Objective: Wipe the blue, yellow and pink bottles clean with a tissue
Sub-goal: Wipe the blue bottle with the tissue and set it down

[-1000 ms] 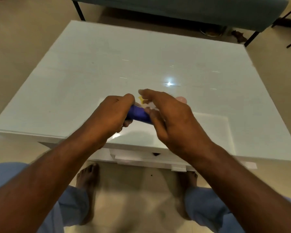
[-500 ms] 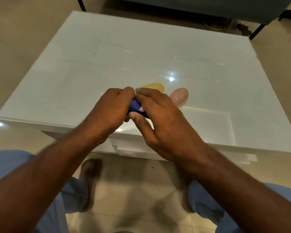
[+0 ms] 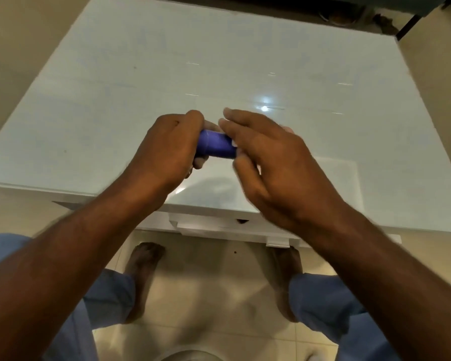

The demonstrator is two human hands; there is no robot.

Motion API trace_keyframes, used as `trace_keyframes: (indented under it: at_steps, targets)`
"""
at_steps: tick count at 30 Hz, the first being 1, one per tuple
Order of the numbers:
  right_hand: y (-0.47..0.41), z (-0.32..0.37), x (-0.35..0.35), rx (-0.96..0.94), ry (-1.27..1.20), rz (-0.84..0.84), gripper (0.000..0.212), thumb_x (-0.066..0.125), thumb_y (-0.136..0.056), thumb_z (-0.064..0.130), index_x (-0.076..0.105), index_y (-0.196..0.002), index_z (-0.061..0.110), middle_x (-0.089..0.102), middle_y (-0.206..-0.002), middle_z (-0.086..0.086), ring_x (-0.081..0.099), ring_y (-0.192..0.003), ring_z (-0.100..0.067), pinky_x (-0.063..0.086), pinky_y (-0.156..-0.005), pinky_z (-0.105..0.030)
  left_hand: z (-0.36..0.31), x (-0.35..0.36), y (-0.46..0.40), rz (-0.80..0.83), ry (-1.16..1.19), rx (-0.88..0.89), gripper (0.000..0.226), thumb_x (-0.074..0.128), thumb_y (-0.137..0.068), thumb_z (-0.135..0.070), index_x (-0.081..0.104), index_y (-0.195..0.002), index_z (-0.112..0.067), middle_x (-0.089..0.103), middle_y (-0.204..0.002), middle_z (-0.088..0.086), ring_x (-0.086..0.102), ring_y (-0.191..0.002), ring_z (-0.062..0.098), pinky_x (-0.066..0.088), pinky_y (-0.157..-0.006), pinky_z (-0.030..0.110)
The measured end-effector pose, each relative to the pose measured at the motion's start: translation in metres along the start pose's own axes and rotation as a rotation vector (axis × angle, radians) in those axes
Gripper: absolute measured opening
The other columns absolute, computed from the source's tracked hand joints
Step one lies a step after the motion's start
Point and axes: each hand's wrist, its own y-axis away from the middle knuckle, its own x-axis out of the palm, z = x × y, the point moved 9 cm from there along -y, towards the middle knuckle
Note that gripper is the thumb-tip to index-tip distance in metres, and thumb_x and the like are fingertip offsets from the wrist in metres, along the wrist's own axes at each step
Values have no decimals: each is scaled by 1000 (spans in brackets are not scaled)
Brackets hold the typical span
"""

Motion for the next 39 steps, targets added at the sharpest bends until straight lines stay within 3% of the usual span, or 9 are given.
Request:
trace_keyframes:
  at_steps: [2, 7, 16, 21, 25, 28, 34, 36, 39]
  targets:
    - [-3, -15, -12, 70, -15, -27, 40, 52, -102, 11, 67, -138, 11, 64, -147, -8, 59, -135, -23, 43, -121, -40, 3, 0, 0, 12, 27, -28, 37, 35, -103, -31, 71, -98, -24, 64, -60, 0, 55, -51, 8, 48, -55, 25]
    - [3, 4, -28, -61, -15, -178, 30, 60, -93, 2, 75, -119, 8, 75, -124, -7, 70, -112, -21, 58, -98, -39, -1, 2, 5, 3, 64, -54, 36, 35, -102, -29, 69, -95, -22, 62, -59, 2, 54, -52, 11, 47, -55, 25]
    - [4, -26, -48, 117, 4, -314, 25, 64, -98, 15, 76, -119, 14, 77, -112, -1, 67, -101, -20, 57, -94, -40, -2, -2, 6, 1, 139, -44, 40, 35, -99, -30, 74, -99, -19, 61, -55, -2, 54, -50, 8, 47, -51, 23]
    - [9, 21, -27, -149, 48, -220, 29, 63, -96, 14, 70, -124, 15, 73, -119, 1, 66, -106, -17, 58, -84, -51, -1, 2, 5, -30, 45, -42, 34, 36, -101, -32, 65, -84, -22, 62, -51, -5, 55, -46, 7, 48, -50, 21]
    - [1, -7, -39, 10, 62, -242, 25, 62, -96, 17, 73, -119, 17, 74, -114, 3, 63, -107, -19, 52, -93, -33, 2, 3, 5, 10, 116, -58, 35, 36, -99, -32, 70, -95, -23, 62, -55, -2, 55, -48, 8, 49, -53, 24]
    - [0, -28, -50, 127, 43, -264, 27, 62, -98, 17, 72, -123, 16, 75, -117, 2, 66, -108, -19, 55, -99, -38, 0, 2, 4, 6, 147, -47, 37, 36, -97, -32, 72, -96, -23, 62, -57, 0, 54, -50, 10, 49, -54, 27]
    - [12, 32, -22, -260, 105, -182, 30, 63, -93, 4, 73, -121, 11, 73, -125, -4, 67, -113, -27, 55, -93, -43, -1, 4, 6, -8, 71, -32, 36, 36, -99, -32, 64, -80, -21, 63, -53, -4, 54, -46, 6, 48, -54, 27]
    - [7, 20, -25, -192, 88, -179, 28, 62, -96, 10, 73, -122, 15, 74, -124, 0, 67, -111, -22, 55, -93, -43, 1, 3, 5, -1, 80, -38, 35, 36, -99, -33, 67, -86, -21, 63, -56, -2, 54, -48, 7, 48, -55, 27]
    - [0, -17, -40, 50, 30, -207, 28, 63, -100, 20, 72, -127, 18, 74, -118, 4, 62, -99, -7, 51, -90, -16, 1, 2, 4, 6, 108, -48, 37, 35, -99, -32, 71, -98, -20, 62, -59, 2, 53, -51, 10, 48, -55, 27]
